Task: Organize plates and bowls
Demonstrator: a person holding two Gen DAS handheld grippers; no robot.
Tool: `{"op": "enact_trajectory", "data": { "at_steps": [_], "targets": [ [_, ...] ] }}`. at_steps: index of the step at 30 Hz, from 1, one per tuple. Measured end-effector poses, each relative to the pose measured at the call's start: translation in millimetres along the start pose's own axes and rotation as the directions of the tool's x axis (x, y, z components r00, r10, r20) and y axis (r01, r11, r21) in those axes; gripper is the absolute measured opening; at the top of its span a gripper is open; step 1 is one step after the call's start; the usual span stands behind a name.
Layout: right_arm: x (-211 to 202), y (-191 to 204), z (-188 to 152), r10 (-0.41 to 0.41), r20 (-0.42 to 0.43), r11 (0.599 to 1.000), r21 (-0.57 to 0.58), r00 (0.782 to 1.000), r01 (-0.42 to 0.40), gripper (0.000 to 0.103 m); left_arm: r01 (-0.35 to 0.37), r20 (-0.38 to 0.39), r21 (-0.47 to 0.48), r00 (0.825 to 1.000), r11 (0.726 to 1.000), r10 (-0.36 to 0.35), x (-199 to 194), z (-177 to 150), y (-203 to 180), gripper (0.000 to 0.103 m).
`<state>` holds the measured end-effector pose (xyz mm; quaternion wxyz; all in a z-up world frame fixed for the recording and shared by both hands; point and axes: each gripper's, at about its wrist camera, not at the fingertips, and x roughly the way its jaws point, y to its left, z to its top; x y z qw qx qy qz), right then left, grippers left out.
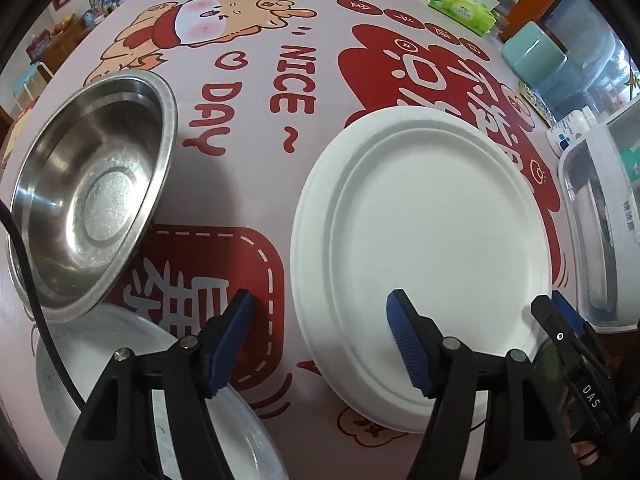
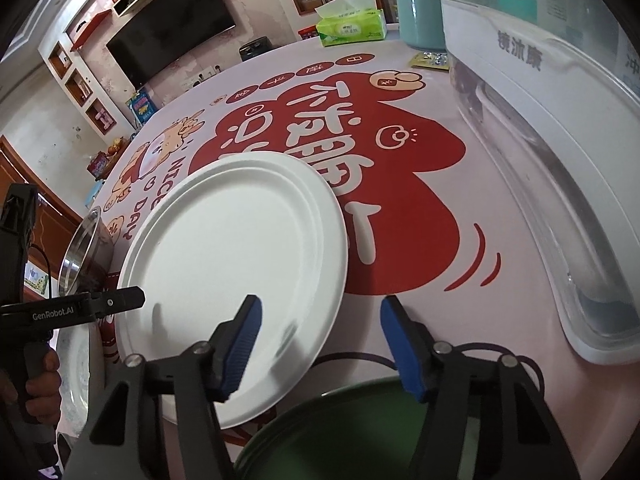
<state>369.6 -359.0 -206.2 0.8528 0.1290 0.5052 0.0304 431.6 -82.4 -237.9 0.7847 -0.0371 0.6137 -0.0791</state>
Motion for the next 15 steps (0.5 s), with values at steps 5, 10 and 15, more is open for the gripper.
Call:
{"op": "enact_trajectory", "data": {
  "at_steps": [5, 10, 15],
  "targets": [
    [1.6, 0.1, 1.5, -0.001, -0.003, 1.000, -0.012, 1.000, 0.001, 0.046, -0.017, 0.002, 0.002, 1.000, 1.000, 0.017, -0.3, -0.4, 0.1, 0.066],
    [3.5, 1.8, 2.1, 0.006, -0.014, 1.000, -0.018, 1.000, -0.007, 0.036, 0.003, 0.013, 0.003, 1.000, 1.000, -0.003, -1.5, 0.7, 0.5, 0.040],
    [4.8, 3.7, 1.5, 0.022, -0.021, 1.000, -0.005, 1.000, -0.022, 0.029, 0.012, 0.012, 0.025, 1.000, 1.000, -0.013, -0.6, 0.2, -5.5, 0.040]
  ]
}}
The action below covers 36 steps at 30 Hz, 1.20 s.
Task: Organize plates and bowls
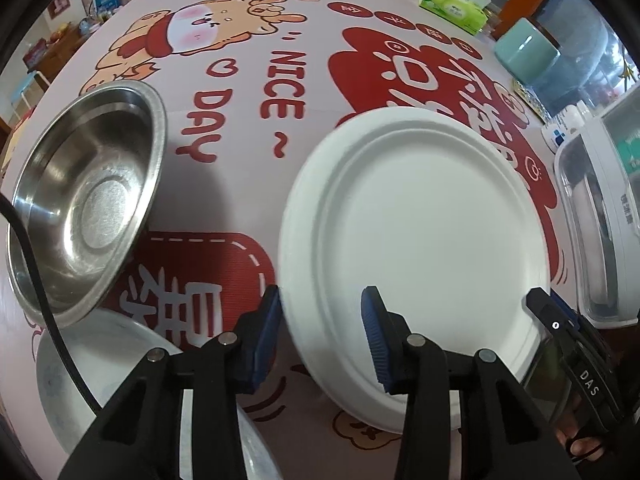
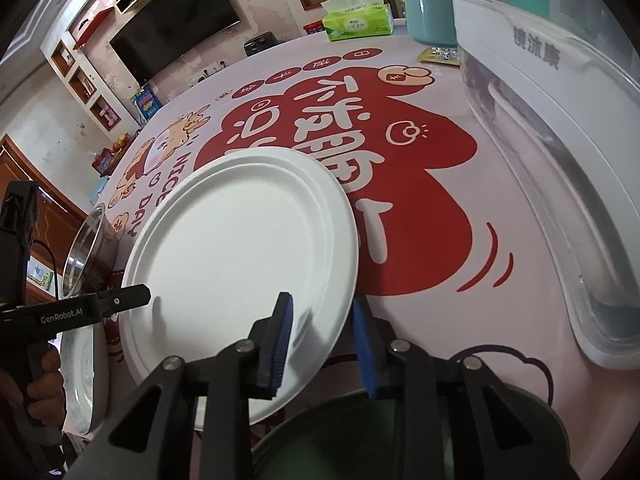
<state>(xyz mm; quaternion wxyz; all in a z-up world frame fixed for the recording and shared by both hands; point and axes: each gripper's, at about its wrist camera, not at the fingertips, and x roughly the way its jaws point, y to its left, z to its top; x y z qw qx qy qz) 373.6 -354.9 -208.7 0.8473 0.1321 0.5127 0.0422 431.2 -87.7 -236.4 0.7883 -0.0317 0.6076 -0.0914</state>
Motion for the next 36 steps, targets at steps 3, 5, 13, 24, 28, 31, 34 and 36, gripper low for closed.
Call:
{"op": "enact_trajectory", "data": {
  "at_steps": [3, 5, 13, 24, 28, 31, 34, 36],
  "targets": [
    [0, -1, 0, 0.004, 0.002, 1.000, 0.010, 1.000, -0.004, 0.028, -0.007, 0.003, 0.004, 1.000, 1.000, 0.007, 0, -1, -1, 0.040],
    [-1, -4, 0, 0.010, -0.001, 1.000, 0.021, 1.000, -0.010, 0.023, 0.000, 0.007, -0.005, 1.000, 1.000, 0.000, 0, -1, -1, 0.040],
    [-5, -7, -1, 0.056, -0.003, 0.997, 0.060, 0.998, -0.056, 0.022, 0.028, 0.005, -0.036, 1.000, 0.999, -0.028, -3, -1, 5, 0.040],
    [-40, 3, 4, 0.074, 0.067, 0.996, 0.048, 0.995, -0.077, 0.022, 0.056, 0.083, -0.034, 0.995, 0.998, -0.053, -41, -6, 5, 0.040],
    [-58, 6, 4, 0.078, 0.097, 0.996, 0.041, 0.992, -0.082, 0.022, 0.076, 0.113, -0.031, 0.991, 0.997, -0.072, -58, -9, 2, 0.040],
    [-71, 9, 3, 0.078, 0.120, 0.996, 0.039, 0.990, -0.083, 0.022, 0.089, 0.135, -0.029, 0.987, 0.996, -0.084, -73, -13, 0, 0.040],
    [-86, 13, 1, 0.081, 0.144, 0.995, 0.038, 0.986, -0.087, 0.022, 0.095, 0.160, -0.020, 0.983, 0.995, -0.090, -89, -17, -2, 0.040],
    [-96, 16, -1, 0.085, 0.161, 0.995, 0.036, 0.983, -0.092, 0.022, 0.101, 0.163, -0.028, 0.982, 0.994, -0.095, -99, -20, -2, 0.040]
  ]
}}
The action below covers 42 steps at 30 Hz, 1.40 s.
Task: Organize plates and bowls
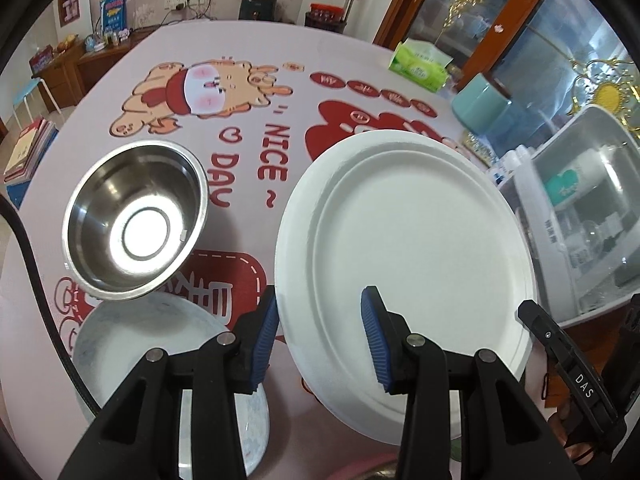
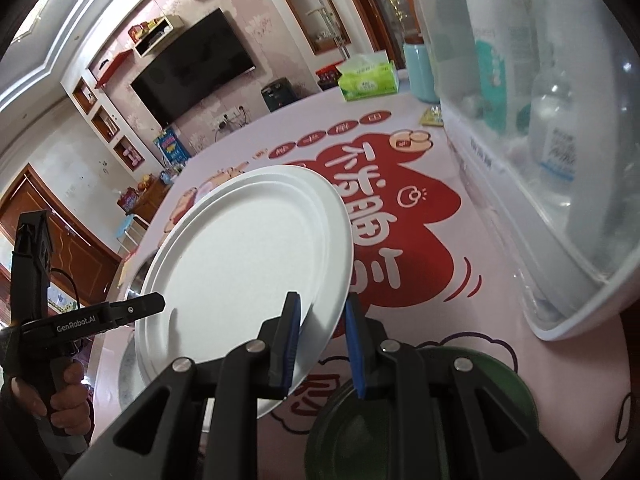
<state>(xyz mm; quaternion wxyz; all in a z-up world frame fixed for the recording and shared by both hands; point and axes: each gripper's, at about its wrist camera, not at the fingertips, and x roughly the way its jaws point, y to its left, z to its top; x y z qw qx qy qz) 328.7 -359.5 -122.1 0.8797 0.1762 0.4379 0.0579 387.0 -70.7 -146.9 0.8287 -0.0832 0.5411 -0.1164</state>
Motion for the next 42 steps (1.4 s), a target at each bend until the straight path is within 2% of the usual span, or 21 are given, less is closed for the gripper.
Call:
{"op": "enact_trajectory", "data": {
  "at_steps": [11, 20, 31, 42],
  "targets": [
    [-62, 26, -8, 0.024, 0.085, 1.000, -0.020, 0.996, -0.023, 0.022, 0.032, 0.086, 0.004, 0.996, 0.999, -0.033, -67, -18, -4, 0.040],
    [-118, 45, -24, 0.051, 0.147, 0.998, -0.052, 0.988, -0.044, 0.022, 0.058, 0.144, -0.001, 0.988, 0.998, -0.057, -129, -50, -8, 0.040],
    [-166, 63, -58, 0.062, 0.163, 0.995, -0.084, 0.985, -0.049, 0.022, 0.059, 0.192, 0.005, 0.980, 0.998, -0.059, -187, -100, -7, 0.040],
    [-199, 68, -94, 0.039, 0.173, 0.996, -0.083, 0.984, -0.025, 0.022, 0.070, 0.224, 0.065, 0.971, 0.995, -0.083, -225, -146, -8, 0.040]
  ]
}}
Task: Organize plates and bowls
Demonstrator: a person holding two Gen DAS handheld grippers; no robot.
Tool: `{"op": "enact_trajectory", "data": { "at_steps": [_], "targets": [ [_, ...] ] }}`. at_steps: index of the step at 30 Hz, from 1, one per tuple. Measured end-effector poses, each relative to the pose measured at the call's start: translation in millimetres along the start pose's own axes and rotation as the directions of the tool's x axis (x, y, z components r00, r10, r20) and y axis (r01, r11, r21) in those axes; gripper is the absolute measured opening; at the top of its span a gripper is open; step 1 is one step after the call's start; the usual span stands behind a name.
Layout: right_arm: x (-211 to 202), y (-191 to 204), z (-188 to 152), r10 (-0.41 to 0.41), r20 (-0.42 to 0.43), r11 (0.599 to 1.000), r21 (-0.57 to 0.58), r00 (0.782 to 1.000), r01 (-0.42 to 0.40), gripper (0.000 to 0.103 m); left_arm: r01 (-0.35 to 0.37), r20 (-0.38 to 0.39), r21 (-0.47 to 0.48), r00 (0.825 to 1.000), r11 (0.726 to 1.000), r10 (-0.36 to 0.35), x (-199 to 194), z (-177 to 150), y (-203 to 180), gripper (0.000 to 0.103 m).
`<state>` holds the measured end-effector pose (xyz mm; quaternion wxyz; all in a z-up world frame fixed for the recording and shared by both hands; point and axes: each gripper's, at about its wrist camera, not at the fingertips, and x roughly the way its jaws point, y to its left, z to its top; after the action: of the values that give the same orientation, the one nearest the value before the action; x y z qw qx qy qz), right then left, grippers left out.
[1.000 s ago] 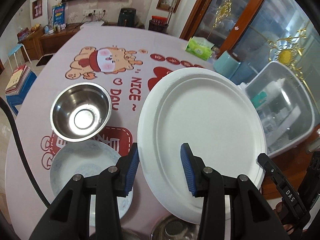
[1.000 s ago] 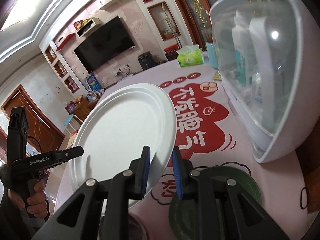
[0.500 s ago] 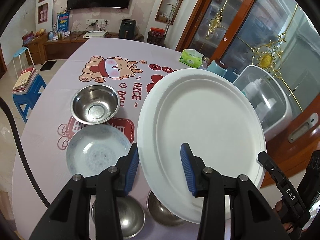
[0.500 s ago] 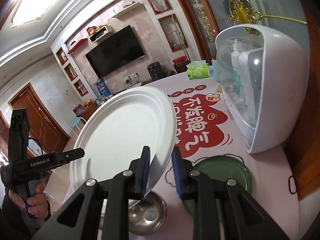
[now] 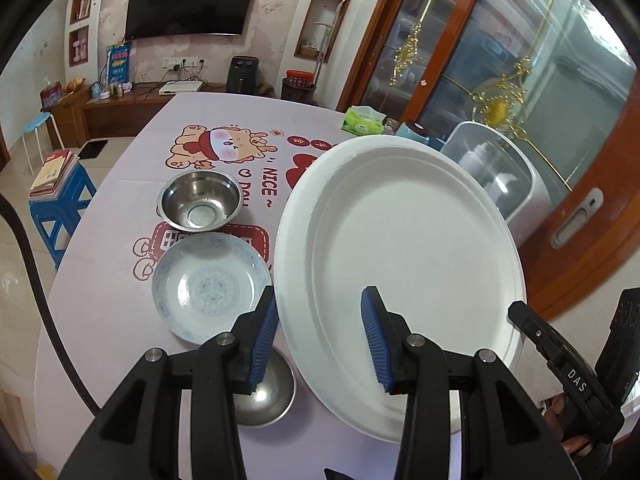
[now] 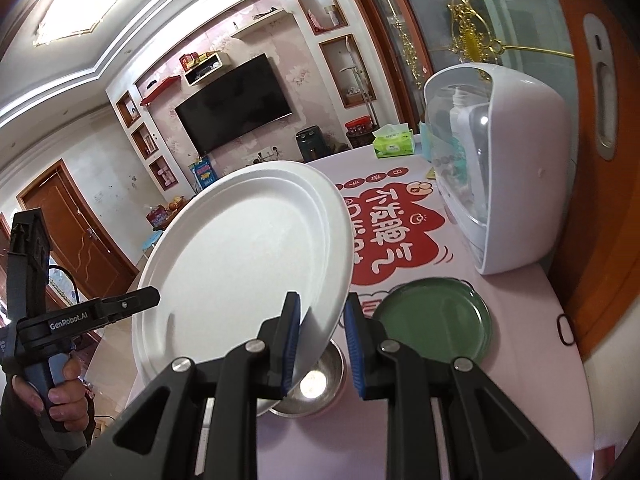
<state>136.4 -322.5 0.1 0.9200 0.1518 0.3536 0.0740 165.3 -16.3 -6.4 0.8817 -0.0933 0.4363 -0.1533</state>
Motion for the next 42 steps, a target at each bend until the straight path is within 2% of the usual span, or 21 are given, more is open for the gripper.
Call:
{"op": "enact_trajectory", "data": {
  "at_steps": [6, 11, 23, 33, 42],
  "targets": [
    [-15, 6, -21, -0.022, -0.012, 1.000, 0.009, 1.000, 0.022, 0.022, 0.003, -0.016, 0.026, 1.000, 1.000, -0.003, -8, -19, -1, 0.040],
    [-27, 13, -38, -0.045, -0.026, 0.999, 0.014, 0.999, 0.045, 0.022, 0.008, -0.054, 0.040, 0.999, 0.999, -0.006, -12, -38, 3, 0.045],
    [-47, 25, -91, -0.120, -0.108, 0.991, 0.050, 0.987, 0.126, 0.022, 0.022, -0.161, 0.060, 0.987, 0.998, -0.012, -9, -85, 15, 0.045],
    [-53, 20, -131, -0.193, -0.193, 0.972, 0.094, 0.962, 0.213, 0.023, 0.053, -0.273, 0.070, 0.961, 0.996, -0.032, 9, -119, 21, 0.045],
    [-48, 13, -164, -0.234, -0.278, 0.952, 0.129, 0.932, 0.277, 0.023, 0.056, -0.355, 0.114, 0.935, 0.992, -0.012, 25, -147, 22, 0.045]
  ]
}}
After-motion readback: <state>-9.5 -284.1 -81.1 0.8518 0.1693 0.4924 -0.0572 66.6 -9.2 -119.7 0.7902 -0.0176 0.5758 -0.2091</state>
